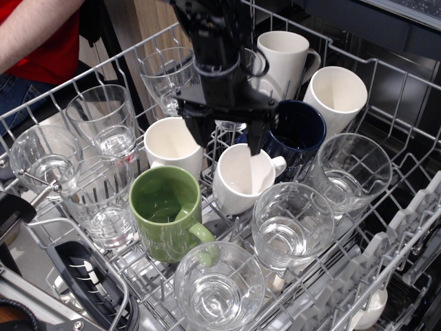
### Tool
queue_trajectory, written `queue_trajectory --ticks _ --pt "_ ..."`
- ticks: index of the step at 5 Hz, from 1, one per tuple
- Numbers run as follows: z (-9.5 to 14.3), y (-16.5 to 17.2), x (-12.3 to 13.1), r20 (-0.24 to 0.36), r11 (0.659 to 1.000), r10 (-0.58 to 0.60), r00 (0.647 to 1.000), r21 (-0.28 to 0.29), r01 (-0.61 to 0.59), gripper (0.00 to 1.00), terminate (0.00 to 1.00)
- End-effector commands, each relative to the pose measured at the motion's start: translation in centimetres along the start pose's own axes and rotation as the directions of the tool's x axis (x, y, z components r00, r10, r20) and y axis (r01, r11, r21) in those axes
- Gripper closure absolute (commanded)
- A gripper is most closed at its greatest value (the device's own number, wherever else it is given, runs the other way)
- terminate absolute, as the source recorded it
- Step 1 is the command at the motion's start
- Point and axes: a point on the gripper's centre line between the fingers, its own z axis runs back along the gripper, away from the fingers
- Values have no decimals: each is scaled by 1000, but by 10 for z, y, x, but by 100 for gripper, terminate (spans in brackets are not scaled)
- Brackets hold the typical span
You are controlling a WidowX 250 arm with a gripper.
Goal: Pick up green mug
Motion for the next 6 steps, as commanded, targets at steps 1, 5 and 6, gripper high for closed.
queue_trajectory --ticks 1,5,6 --pt "-8 43 18 47 997 -67 997 31 66 0 0" --pt "-51 57 -20 -31 988 -125 992 91 127 0 0" --pt "-59 55 -29 -8 992 -104 995 65 104 0 0"
